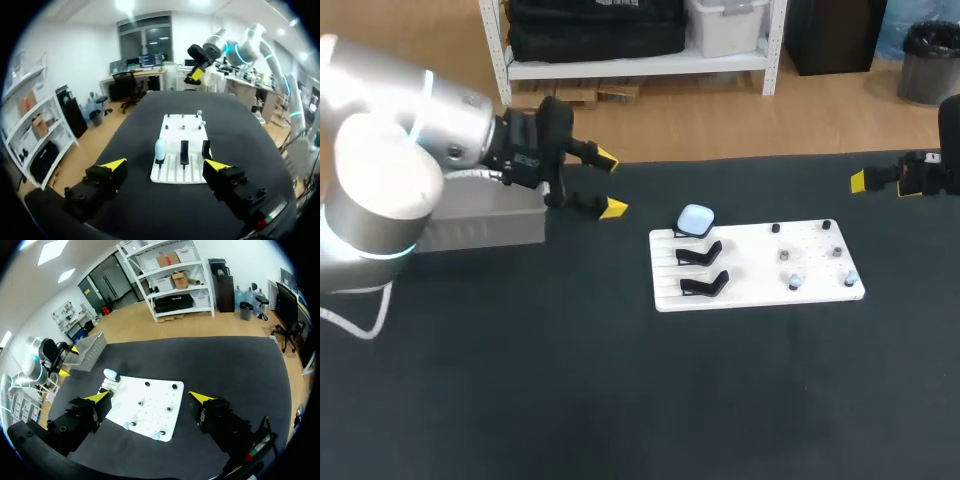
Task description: Pick up each earbud case from the left stands, insert the matching earbuds, close the lid, and place the case in the box.
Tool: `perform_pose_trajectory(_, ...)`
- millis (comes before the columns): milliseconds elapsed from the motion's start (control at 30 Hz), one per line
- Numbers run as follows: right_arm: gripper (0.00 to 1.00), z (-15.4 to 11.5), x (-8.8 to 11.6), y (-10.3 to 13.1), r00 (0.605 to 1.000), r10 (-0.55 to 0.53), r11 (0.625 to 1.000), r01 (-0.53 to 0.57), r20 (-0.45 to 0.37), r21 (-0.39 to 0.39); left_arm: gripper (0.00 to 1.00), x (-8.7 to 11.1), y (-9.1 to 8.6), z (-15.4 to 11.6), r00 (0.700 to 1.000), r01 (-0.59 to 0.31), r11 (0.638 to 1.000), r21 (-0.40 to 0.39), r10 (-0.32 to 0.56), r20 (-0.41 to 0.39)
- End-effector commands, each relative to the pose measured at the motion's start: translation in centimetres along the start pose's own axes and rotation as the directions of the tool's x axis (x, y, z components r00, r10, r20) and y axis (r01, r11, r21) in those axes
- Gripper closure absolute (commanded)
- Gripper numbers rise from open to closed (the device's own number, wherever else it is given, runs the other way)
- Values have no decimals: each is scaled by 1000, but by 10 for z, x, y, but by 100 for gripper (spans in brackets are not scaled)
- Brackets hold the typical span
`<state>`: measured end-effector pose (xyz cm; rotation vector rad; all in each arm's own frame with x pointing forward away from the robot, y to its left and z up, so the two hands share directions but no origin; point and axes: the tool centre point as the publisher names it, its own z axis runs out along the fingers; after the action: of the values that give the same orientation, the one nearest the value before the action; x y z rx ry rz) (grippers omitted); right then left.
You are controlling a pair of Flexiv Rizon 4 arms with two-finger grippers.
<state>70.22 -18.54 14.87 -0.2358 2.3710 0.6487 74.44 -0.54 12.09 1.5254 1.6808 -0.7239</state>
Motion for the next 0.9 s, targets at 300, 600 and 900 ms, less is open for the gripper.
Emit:
perform_pose_trajectory(300,0,-1,0,0,1000,-1,1000,1,-1,-1,0,6,19,45,998,-50,988,145,55,-36)
perform_pose_trajectory(600,0,-1,0,0,1000,-1,1000,1,-1,-1,0,19,11,67,999,-35,976,213,40,-18)
perform_pose_trajectory(900,0,-1,0,0,1000,-1,1000,1,-1,-1,4,24,7,84,998,-54,972,228,60,-17)
